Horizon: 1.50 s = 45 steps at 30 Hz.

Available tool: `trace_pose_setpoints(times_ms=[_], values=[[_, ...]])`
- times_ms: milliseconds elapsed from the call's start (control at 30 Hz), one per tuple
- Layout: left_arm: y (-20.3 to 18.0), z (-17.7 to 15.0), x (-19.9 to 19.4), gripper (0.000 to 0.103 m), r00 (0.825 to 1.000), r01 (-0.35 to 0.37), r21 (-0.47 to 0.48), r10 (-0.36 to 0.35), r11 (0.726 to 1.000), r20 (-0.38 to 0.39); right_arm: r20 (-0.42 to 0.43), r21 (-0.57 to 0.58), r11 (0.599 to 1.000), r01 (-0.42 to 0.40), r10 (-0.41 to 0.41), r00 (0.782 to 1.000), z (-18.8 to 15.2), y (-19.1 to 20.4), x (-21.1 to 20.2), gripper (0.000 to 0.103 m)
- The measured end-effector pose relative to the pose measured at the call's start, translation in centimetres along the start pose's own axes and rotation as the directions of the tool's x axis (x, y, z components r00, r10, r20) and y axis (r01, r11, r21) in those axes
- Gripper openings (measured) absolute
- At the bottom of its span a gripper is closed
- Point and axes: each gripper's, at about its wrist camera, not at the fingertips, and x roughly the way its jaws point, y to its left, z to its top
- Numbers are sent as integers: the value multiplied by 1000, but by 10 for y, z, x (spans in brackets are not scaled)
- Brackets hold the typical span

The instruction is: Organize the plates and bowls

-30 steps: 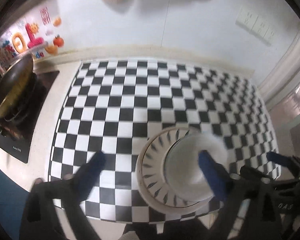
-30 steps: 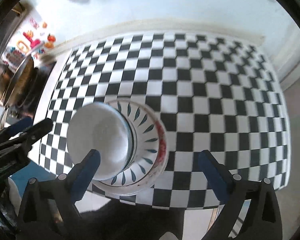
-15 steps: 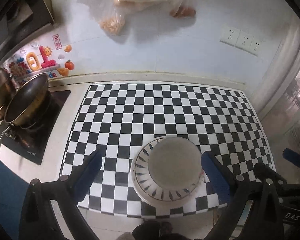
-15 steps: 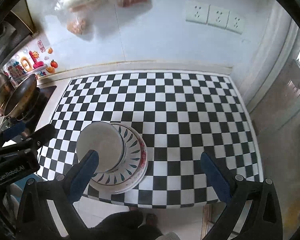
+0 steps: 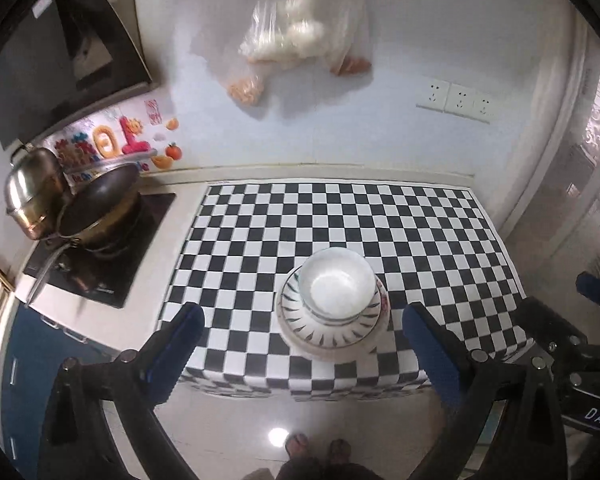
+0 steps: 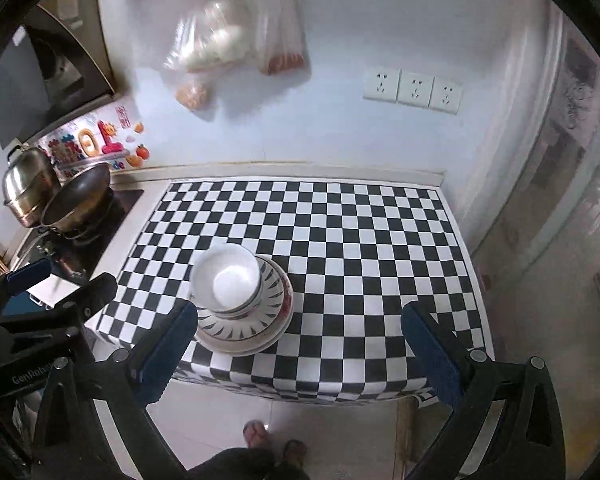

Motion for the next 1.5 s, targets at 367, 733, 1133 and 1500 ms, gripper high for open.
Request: trace_pose_setpoints(times_ms=[367,733,1133,1500], values=[[30,-30,-88,102,995,-1,30,-2,1000,98,105,43,998,38,-43,994,-40,34,-103,103],[73,-77,-160,102,990,30,80,-41,996,135,151,140,986,88,-109,982,-102,80,-197,103],[82,-125,-202,102,991,65,62,-72,996,117,160,117,989,89,-107,981,-156,110,-261,103],[75,-139,-223,102,989,67,42,-72,997,133,170,100,993,60,-76,982,-169,98,-279,103]])
